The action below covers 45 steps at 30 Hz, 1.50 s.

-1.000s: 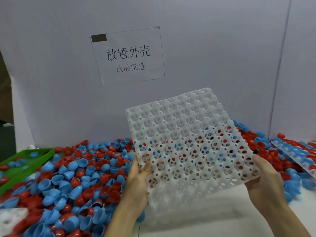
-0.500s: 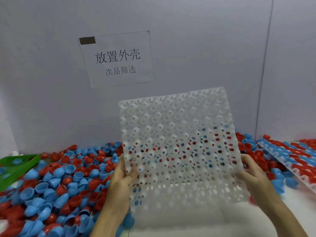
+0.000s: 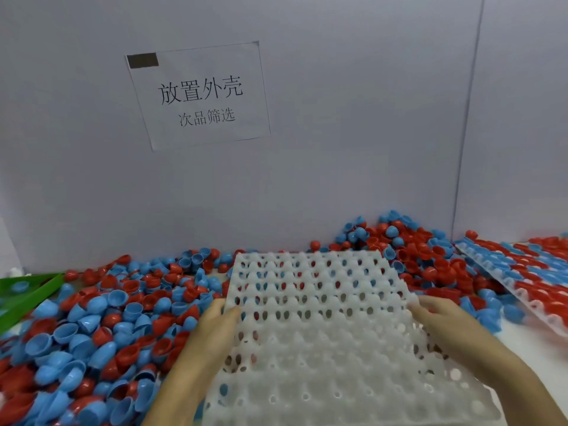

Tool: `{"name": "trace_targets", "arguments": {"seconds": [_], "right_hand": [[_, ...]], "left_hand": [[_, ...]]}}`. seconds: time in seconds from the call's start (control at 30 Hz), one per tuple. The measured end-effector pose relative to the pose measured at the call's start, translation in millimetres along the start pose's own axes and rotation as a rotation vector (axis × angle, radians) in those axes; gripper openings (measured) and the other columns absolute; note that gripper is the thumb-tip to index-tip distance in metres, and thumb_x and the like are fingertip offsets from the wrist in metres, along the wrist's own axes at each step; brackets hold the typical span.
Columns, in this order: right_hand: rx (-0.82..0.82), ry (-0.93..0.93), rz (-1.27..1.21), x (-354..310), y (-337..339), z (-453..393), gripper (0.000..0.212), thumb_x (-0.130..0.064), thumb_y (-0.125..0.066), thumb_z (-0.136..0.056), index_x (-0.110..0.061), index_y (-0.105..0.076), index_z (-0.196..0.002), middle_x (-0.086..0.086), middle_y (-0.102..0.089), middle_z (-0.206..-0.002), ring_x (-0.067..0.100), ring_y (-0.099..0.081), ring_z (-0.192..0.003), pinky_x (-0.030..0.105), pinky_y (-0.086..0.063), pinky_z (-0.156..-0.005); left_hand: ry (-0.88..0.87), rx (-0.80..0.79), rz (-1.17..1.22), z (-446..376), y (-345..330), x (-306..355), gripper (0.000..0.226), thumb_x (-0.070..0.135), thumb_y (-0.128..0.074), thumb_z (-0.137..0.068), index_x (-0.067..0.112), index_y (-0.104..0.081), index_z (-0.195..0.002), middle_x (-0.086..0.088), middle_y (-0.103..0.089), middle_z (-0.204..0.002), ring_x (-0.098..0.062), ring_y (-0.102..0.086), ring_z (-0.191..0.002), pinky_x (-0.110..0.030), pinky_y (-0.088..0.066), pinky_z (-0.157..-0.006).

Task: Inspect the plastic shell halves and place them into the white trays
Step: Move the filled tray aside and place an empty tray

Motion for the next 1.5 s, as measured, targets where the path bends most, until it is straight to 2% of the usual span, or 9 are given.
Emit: {"name": "trace_targets", "arguments": {"seconds": [0.2, 0.37, 0.53, 0.67, 0.77, 0.93, 1.1, 1.27, 1.5], "right_hand": [[-0.157, -0.194, 0.168, 8, 13, 6, 0.022, -0.032, -0.053, -0.101, -0.013, -0.064, -0.105, 0.008, -0.065, -0.106, 0.023, -0.062, -0.099, 0.041, -0.048, -0.094], [-0.195, -0.283, 0.296, 11, 20, 8, 0.016, -0.04, -0.056, -0.098, -0.025, -0.059, -0.101, -0.003, -0.062, -0.105, 0.013, -0.06, -0.095, 0.033, -0.051, -0.093], [-0.178, -0.279, 0.365, 13, 11, 0, 0.021, -0.038, -0.052, -0.101, -0.018, -0.058, -0.096, 0.003, -0.064, -0.099, 0.016, -0.062, -0.086, 0.03, -0.053, -0.077], [-0.14, -0.194, 0.416, 14, -4, -10, 0.023, -0.037, -0.046, -0.103, -0.019, -0.058, -0.096, 0.001, -0.063, -0.1, 0.011, -0.059, -0.077, 0.025, -0.051, -0.065], [-0.066, -0.141, 0.429, 20, -4, -12, 0.042, -0.042, -0.046, -0.102, -0.021, -0.051, -0.138, 0.003, -0.056, -0.136, 0.012, -0.061, -0.099, 0.023, -0.053, -0.076], [0.052, 0.035, 0.35, 14, -10, -13, 0.044, -0.04, -0.051, -0.1, -0.02, -0.054, -0.139, -0.002, -0.065, -0.123, 0.011, -0.061, -0.104, 0.027, -0.052, -0.087], [-0.083, 0.178, 0.436, 6, -53, -13, 0.073, -0.061, -0.045, -0.096, -0.034, -0.015, -0.157, -0.009, -0.012, -0.165, 0.016, -0.012, -0.152, 0.05, -0.019, -0.122], [-0.103, 0.1, 0.681, 9, -74, -22, 0.066, -0.061, -0.024, -0.1, -0.034, -0.008, -0.158, -0.011, 0.002, -0.167, 0.032, 0.011, -0.152, 0.059, -0.007, -0.117], [-0.078, 0.091, 0.665, 1, -81, -37, 0.057, -0.054, -0.025, -0.102, -0.033, -0.022, -0.155, -0.008, -0.016, -0.165, 0.02, -0.017, -0.151, 0.059, -0.016, -0.113]], "left_hand": [[0.099, -0.002, -0.274, -3, 15, -2, 0.02, 0.03, -0.047, -0.103, 0.016, -0.057, -0.093, -0.006, -0.057, -0.097, -0.017, -0.053, -0.083, -0.031, -0.039, -0.067], [0.179, -0.082, -0.366, -5, 12, -4, 0.024, 0.038, -0.049, -0.102, 0.021, -0.048, -0.086, 0.002, -0.045, -0.084, -0.012, -0.046, -0.075, -0.029, -0.038, -0.066], [0.225, -0.104, -0.379, -11, -9, -15, 0.048, 0.041, -0.043, -0.104, 0.012, -0.044, -0.142, -0.003, -0.049, -0.112, -0.018, -0.05, -0.099, -0.031, -0.041, -0.082], [0.132, -0.016, -0.34, -14, -24, -22, 0.053, 0.036, -0.045, -0.104, 0.014, -0.038, -0.151, -0.006, -0.054, -0.135, -0.022, -0.054, -0.114, -0.031, -0.046, -0.084], [0.028, 0.028, -0.321, -16, -26, -26, 0.056, 0.033, -0.053, -0.101, 0.019, -0.035, -0.152, -0.005, -0.053, -0.14, -0.022, -0.053, -0.116, -0.036, -0.045, -0.096], [-0.107, -0.026, -0.479, -17, -37, -33, 0.062, 0.036, -0.058, -0.099, 0.018, -0.034, -0.153, -0.005, -0.039, -0.153, -0.024, -0.042, -0.138, -0.039, -0.038, -0.114], [-0.191, -0.032, -0.728, -16, -52, -33, 0.076, 0.057, -0.041, -0.101, 0.032, -0.001, -0.161, -0.001, 0.003, -0.169, -0.026, -0.003, -0.156, -0.045, -0.019, -0.124], [-0.244, -0.074, -0.788, -26, -58, -38, 0.065, 0.058, -0.033, -0.103, 0.036, -0.01, -0.16, 0.003, 0.004, -0.17, -0.02, -0.001, -0.156, -0.047, -0.021, -0.124], [-0.289, -0.036, -0.73, -42, -57, -37, 0.061, 0.051, -0.042, -0.101, 0.03, -0.028, -0.157, 0.004, -0.017, -0.167, -0.019, -0.019, -0.152, -0.044, -0.033, -0.119]]}}
Point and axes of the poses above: each hand's wrist, its own z-axis away from the middle knuckle, its own y-axis out of the back of the hand, x = y × z, the point moved 2 cm from there along -z, towards the middle knuckle
